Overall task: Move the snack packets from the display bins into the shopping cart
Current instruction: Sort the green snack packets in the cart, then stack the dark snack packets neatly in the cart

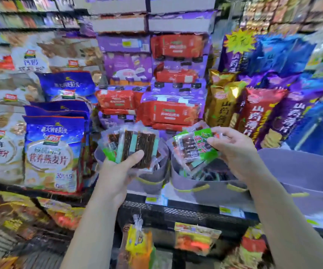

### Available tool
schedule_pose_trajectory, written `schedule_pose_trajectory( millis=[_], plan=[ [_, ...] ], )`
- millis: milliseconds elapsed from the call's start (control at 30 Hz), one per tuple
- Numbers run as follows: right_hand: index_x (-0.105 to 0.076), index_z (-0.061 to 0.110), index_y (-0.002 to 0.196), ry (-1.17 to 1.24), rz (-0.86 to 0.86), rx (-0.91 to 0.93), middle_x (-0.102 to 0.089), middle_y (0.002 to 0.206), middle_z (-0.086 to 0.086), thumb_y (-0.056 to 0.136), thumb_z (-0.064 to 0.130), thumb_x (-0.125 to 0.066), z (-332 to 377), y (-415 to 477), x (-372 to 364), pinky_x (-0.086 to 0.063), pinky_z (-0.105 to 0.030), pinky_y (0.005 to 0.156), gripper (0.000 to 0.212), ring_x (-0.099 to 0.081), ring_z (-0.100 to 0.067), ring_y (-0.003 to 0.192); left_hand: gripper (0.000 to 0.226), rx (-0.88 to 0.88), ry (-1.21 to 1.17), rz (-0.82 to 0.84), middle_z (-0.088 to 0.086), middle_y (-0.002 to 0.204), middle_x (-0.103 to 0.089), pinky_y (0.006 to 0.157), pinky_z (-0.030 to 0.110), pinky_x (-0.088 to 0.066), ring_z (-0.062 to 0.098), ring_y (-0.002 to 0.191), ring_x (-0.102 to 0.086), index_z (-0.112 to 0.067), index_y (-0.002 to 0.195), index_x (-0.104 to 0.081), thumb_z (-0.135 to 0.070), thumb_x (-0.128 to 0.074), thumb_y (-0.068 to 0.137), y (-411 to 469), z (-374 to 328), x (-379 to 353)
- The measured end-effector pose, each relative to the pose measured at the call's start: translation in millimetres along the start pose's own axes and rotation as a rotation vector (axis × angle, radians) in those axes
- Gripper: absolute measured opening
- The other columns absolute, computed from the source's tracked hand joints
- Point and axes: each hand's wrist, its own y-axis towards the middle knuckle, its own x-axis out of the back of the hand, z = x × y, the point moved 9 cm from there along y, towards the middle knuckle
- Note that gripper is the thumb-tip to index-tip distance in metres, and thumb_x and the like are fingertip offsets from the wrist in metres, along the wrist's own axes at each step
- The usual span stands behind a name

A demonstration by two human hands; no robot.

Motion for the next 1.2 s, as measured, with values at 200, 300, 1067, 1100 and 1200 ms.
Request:
schedule_pose_trajectory(
  millis=[200,300,1067,1100,1200],
  plan=[
    [-0.075,0.013,0.104,-0.037,-0.093,0.001,-0.073,0.102,-0.030,0.090,0.001,-0.074,-4.2,16.2,103.3,-0.061,-0.036,0.072,0.019,-0.071,-0.031,0.085,0.022,0.120,0.090,0.040,0.008,0.080,-0.079,0.054,0.030,-0.050,0.020,0.053,-0.068,-0.012,0.075,-0.085,-0.028,-0.093,0.063,17.6,37.9,-96.6],
    [-0.078,0.016,0.099,-0.131,-0.085,0.000,-0.070,0.099,-0.034,0.090,0.002,-0.076,-15.2,27.9,126.8,-0.059,-0.058,0.087,0.017,-0.072,-0.038,0.089,0.009,0.158,0.112,0.029,0.011,0.076,-0.079,0.055,0.030,-0.053,0.019,0.051,-0.070,-0.007,0.075,-0.083,-0.014,-0.089,0.079,27.8,52.6,-121.2],
    [-0.074,0.029,0.098,-0.945,0.359,-0.339,-0.068,0.089,0.017,0.089,0.020,-0.079,-187.5,102.5,101.8,-0.050,-0.021,0.078,0.014,-0.064,-0.001,0.083,0.035,0.329,0.886,0.374,-0.002,0.088,-0.081,0.069,0.038,-0.064,0.020,0.081,-0.078,-0.020,0.102,-0.076,-0.013,-0.093,0.072,156.0,196.8,-178.1],
    [-0.072,0.032,0.096,-0.950,0.363,-0.365,-0.068,0.090,0.017,0.089,0.020,-0.079,-193.8,103.4,102.4,-0.051,-0.024,0.080,0.015,-0.065,-0.004,0.086,0.036,0.341,0.923,0.384,0.002,0.092,-0.082,0.078,0.042,-0.064,0.024,0.086,-0.078,-0.018,0.102,-0.076,-0.014,-0.094,0.071,156.6,200.7,-178.9],
    [-0.070,0.036,0.096,-0.978,0.380,-0.432,-0.067,0.092,0.018,0.090,0.021,-0.079,-207.3,104.8,103.9,-0.049,-0.023,0.079,0.019,-0.066,-0.006,0.090,0.045,0.411,0.992,0.396,0.007,0.099,-0.081,0.089,0.048,-0.063,0.027,0.093,-0.078,-0.015,0.110,-0.074,-0.014,-0.095,0.070,156.2,217.5,-174.0]
  ],
)
